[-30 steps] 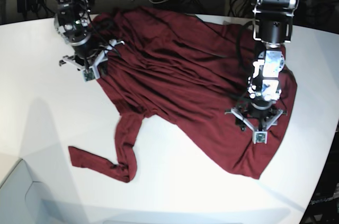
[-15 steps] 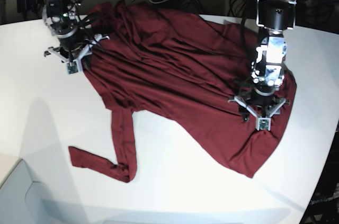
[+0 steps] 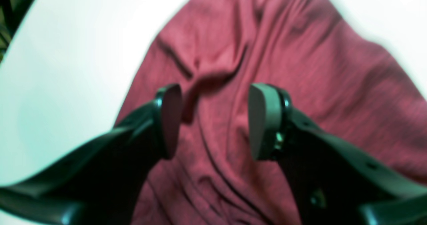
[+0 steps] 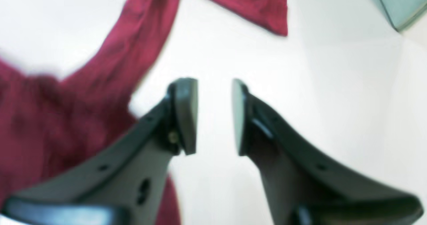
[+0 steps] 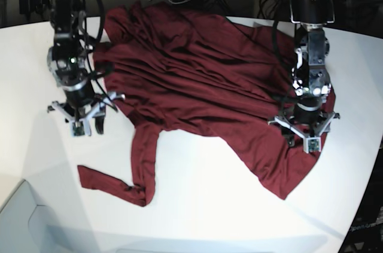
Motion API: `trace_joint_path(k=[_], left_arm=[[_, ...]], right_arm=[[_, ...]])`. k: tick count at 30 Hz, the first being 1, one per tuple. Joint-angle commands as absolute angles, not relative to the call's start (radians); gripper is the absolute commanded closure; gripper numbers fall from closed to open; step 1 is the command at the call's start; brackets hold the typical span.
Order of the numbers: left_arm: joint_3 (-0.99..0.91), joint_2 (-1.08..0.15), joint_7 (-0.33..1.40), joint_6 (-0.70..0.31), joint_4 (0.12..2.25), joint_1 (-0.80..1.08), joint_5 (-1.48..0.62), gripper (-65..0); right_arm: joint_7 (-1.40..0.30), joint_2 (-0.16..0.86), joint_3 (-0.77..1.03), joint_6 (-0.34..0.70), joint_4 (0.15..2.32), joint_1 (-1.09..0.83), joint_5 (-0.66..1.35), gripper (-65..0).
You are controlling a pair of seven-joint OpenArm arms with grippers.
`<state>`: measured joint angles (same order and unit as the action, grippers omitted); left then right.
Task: Layout the t-shirt on the table in an organized manner, then fold the t-shirt properly
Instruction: 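Grasp the loose sleeve with the right gripper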
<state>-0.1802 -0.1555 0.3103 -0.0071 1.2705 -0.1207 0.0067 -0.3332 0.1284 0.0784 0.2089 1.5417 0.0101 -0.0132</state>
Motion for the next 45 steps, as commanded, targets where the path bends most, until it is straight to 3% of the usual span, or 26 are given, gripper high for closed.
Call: trace_joint_path(k=[1, 5, 11, 15, 19, 28, 45], left_arm=[[-0.182, -0.166, 0.288, -0.004, 1.300, -0.142, 0.007, -31.5], [-0.182, -0.166, 0.289, -0.004, 1.360, -0.137, 0.007, -31.5], [-0.183, -0.166, 0.289, -0.004, 1.442, -0.102, 0.012, -31.5], [-0.186, -0.166, 0.289, -0.004, 1.446, -0.099, 0.012, -31.5], [-0.188, -0.166, 0.289, -0.004, 1.440, -0.099, 0.012, -31.4], [-0.180, -0.165, 0.289, -0.004, 1.435, -0.099, 0.008, -31.4], [-0.182, -0.165, 0.289, -0.004, 1.434, -0.077, 0.008, -31.4]], right_arm=[[-0.300, 0.122, 0.081, 0.200, 1.520, 0.076, -0.005, -21.7], [-0.300, 0.082, 0.081, 0.200, 1.303, 0.262, -0.005, -27.6], [-0.289, 0.065, 0.081, 0.200, 0.960, 0.472, -0.005, -30.7], [-0.240, 0.062, 0.082, 0.199, 0.768, 0.570, -0.005, -38.1], [-0.163, 0.038, 0.079, 0.199, 0.745, 0.576, -0.005, -44.8], [-0.097, 0.021, -0.059, 0.197, 0.740, 0.570, -0.005, -44.8], [-0.050, 0.013, -0.058, 0.193, 0.677, 0.585, -0.005, -44.2]])
